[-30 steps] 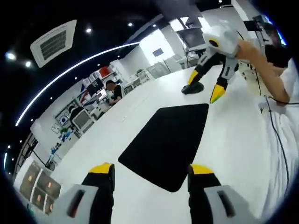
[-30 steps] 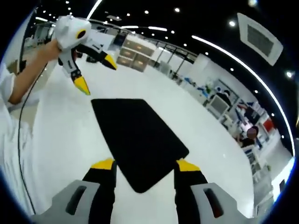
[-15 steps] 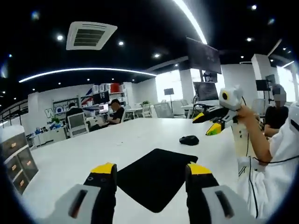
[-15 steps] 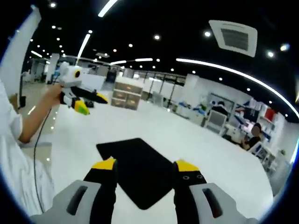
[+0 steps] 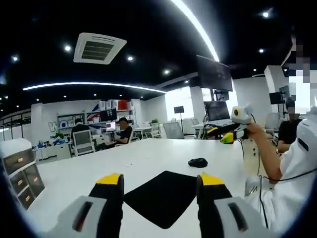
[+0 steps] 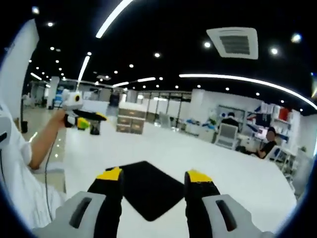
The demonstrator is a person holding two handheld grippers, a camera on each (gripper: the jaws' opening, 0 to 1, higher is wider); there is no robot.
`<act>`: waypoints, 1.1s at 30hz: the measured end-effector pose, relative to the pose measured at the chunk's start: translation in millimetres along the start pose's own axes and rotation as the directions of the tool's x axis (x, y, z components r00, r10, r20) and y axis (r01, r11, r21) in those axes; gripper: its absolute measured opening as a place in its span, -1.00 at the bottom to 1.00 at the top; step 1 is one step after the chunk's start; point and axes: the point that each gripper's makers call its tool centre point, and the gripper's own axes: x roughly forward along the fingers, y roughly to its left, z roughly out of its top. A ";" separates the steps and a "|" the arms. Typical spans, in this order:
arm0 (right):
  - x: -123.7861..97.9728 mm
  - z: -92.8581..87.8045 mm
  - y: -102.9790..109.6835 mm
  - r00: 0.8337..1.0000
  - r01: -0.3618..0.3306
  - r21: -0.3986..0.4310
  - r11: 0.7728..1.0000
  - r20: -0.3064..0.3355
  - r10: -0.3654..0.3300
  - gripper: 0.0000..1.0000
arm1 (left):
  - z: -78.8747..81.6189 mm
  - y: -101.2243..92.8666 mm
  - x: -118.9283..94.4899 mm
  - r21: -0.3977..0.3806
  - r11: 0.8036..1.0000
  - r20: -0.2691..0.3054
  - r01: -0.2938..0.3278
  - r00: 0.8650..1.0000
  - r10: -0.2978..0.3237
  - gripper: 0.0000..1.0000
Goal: Arrange the mouse and mouse pad neatly on the desk surface
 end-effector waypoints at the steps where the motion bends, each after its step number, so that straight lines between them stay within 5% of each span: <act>1: -1.8 0.4 -1.7 1.000 0.003 0.005 1.000 0.004 -0.003 0.05 | 0.3 0.6 -0.9 -0.001 1.000 0.002 -0.002 1.000 0.002 0.19; 7: -4.4 -4.1 -14.1 1.000 0.024 0.043 0.999 0.011 -0.025 0.03 | -17.1 14.6 -0.3 -0.061 0.998 -0.033 -0.011 0.999 0.009 0.21; 33: -7.2 -8.5 -32.3 0.992 0.124 0.025 0.992 -0.019 -0.124 -0.01 | -11.1 8.9 0.1 -0.054 0.998 -0.028 -0.011 1.000 0.009 0.21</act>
